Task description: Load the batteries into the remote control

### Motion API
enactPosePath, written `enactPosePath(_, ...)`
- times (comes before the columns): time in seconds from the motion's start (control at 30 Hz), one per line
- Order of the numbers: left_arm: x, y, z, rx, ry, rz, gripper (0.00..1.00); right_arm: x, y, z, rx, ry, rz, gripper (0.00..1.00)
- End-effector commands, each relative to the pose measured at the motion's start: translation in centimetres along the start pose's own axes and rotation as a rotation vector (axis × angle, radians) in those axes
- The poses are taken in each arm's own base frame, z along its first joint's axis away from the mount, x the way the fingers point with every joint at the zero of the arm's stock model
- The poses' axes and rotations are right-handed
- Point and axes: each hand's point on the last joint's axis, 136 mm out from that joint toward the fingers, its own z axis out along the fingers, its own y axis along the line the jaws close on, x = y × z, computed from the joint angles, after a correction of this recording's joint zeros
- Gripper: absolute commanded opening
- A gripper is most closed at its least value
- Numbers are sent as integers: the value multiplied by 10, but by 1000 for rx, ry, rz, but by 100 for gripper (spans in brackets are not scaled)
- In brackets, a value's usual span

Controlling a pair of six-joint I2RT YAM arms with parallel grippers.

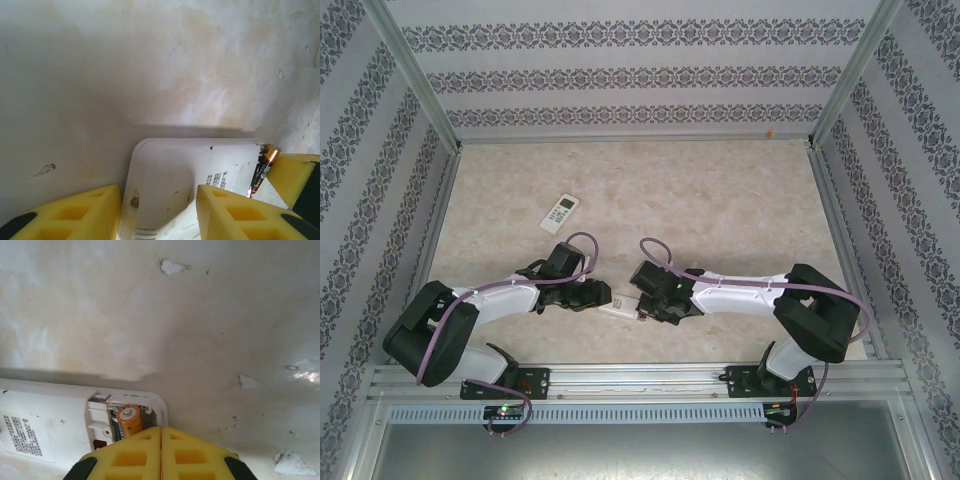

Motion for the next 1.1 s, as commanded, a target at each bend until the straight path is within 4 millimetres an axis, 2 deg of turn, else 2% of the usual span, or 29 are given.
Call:
enactPosePath(0.0, 17, 2, 7, 17, 56, -6, 44, 4, -6, -17, 23, -23, -39, 9)
enactPosePath(0.17, 16, 0, 7, 21, 54, -1, 44, -3, 11, -32, -17, -55, -79, 15)
enactPosePath(0.4, 17, 0, 7, 18, 54, -1, 44, -5, 16, -16, 19, -46, -102, 21)
enactPosePath(0.7, 15, 0, 7, 17, 56, 3, 44, -13, 12, -11, 53, -72, -128, 22)
enactPosePath(1.07, 16, 1, 8, 18, 60, 0, 44, -13, 6, 1, 85, -63, -145, 15)
